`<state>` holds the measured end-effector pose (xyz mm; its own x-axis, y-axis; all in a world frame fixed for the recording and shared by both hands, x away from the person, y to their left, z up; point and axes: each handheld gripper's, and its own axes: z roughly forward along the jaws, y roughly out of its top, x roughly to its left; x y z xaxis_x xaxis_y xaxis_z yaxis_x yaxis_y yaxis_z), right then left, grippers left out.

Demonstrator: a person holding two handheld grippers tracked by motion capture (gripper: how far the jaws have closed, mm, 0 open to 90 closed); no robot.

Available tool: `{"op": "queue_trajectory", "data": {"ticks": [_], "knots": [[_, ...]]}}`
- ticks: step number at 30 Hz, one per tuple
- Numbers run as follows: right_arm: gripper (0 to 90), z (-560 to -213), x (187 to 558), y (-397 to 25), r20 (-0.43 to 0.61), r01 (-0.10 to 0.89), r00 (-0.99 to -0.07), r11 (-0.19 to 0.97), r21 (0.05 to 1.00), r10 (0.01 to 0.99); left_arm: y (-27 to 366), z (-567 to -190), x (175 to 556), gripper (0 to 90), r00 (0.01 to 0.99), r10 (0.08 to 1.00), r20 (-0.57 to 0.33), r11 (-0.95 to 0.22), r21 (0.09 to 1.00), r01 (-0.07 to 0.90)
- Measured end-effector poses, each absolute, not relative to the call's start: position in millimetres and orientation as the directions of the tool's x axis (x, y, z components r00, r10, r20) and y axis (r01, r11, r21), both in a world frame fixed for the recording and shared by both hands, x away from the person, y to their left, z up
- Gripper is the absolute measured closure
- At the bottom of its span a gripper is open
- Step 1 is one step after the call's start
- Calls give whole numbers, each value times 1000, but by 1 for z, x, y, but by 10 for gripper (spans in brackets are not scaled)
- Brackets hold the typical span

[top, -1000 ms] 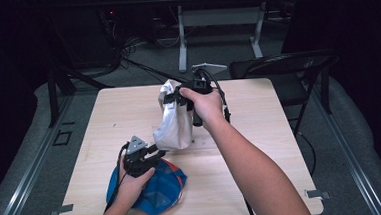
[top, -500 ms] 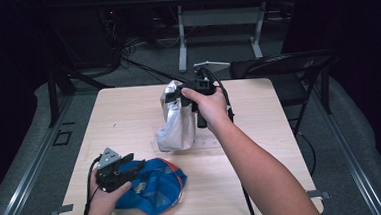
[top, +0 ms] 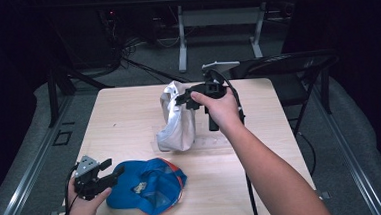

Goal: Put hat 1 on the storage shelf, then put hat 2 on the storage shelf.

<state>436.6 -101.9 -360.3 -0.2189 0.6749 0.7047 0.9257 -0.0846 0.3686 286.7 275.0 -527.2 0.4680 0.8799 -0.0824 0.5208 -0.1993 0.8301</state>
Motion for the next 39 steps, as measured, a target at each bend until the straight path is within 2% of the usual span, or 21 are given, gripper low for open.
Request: {"op": "queue_trajectory", "data": {"ticks": [10,17,25,32,39], "knots": [[538,-361,402,-140,691,875,-307,-92,475,654,277,-528,286,412,451,889,-86,-186,830,525],[524,-377,381,-152,622,853,-341,-45,520,705,277,-529,287,400,443,893,-81,-190,824,534],[513,-408,359,-157,621,855,-348,-34,517,702,277,-530,285,435,449,891,-61,-216,814,539],[582,-443,339,-161,636,871,-337,-26,490,694,278,-532,285,488,474,878,-65,-233,807,542],[587,-483,324,-157,643,877,-344,-10,480,684,278,-537,288,480,471,879,-73,-234,795,560]]}}
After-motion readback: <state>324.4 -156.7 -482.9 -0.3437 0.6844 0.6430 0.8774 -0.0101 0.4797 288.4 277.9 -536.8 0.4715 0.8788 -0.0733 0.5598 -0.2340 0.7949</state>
